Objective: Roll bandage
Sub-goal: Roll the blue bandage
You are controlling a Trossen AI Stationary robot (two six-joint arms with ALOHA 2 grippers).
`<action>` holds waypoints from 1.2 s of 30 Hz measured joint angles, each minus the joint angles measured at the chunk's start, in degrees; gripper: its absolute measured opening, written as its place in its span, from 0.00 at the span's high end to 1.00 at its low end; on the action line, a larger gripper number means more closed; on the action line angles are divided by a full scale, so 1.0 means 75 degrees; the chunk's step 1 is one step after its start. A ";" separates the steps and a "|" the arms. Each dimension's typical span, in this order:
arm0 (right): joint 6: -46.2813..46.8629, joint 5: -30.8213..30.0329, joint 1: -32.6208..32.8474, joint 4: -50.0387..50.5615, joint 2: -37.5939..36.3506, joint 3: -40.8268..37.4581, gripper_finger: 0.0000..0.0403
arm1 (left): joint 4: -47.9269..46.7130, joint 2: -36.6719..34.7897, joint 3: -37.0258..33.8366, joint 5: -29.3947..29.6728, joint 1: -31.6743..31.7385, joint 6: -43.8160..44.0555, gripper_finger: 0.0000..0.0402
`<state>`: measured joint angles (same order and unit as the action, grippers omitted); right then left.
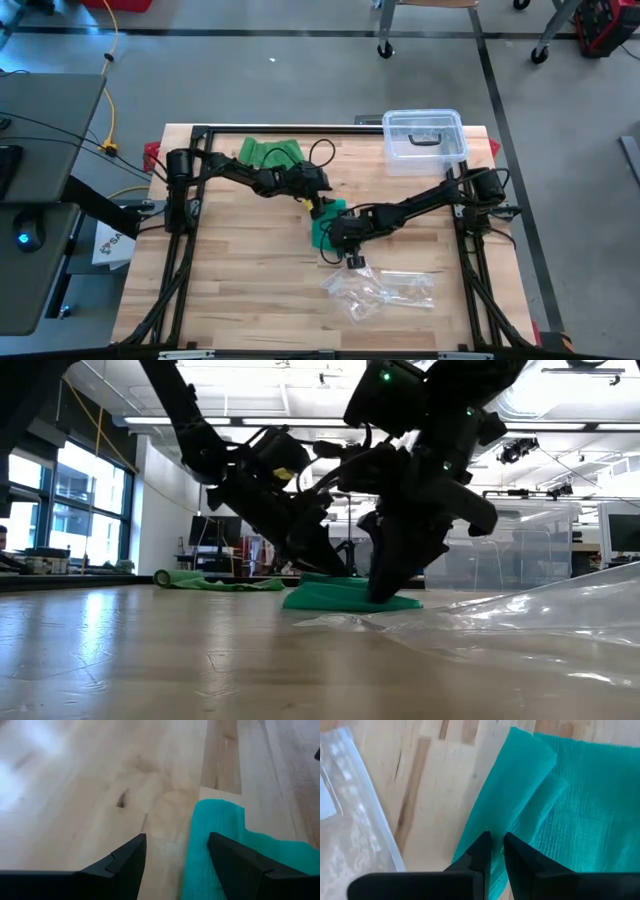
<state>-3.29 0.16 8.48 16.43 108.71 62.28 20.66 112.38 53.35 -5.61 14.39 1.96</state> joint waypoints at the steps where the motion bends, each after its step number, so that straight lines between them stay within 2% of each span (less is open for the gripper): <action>1: 0.0027 0.0000 0.0018 0.0040 -0.0003 0.0000 0.90 | -0.0088 -0.0006 0.0001 -0.0006 0.0009 0.0006 0.47; 7: 0.0058 -0.0003 0.0042 0.0146 -0.0006 0.0000 0.90 | -0.0361 -0.0115 -0.0001 -0.0034 0.0033 0.0006 0.47; 16: 0.0044 -0.0141 0.0040 0.0169 -0.0009 0.0000 0.90 | -0.1421 -0.1087 -0.0033 0.0150 0.0004 -0.0545 0.47; 25: 0.0037 -0.0140 0.0042 0.0135 -0.0009 0.0000 0.90 | -0.1786 -0.0702 -0.0051 -0.0559 0.0027 -0.0479 0.47; 36: 0.0309 -0.0133 0.0040 0.0172 -0.0009 0.0000 0.90 | -0.2343 -0.0684 -0.0059 -0.0540 0.0028 -0.0491 0.48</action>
<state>-0.97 -0.83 8.78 17.72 108.64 62.28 3.09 107.25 52.91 -9.66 14.59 -1.72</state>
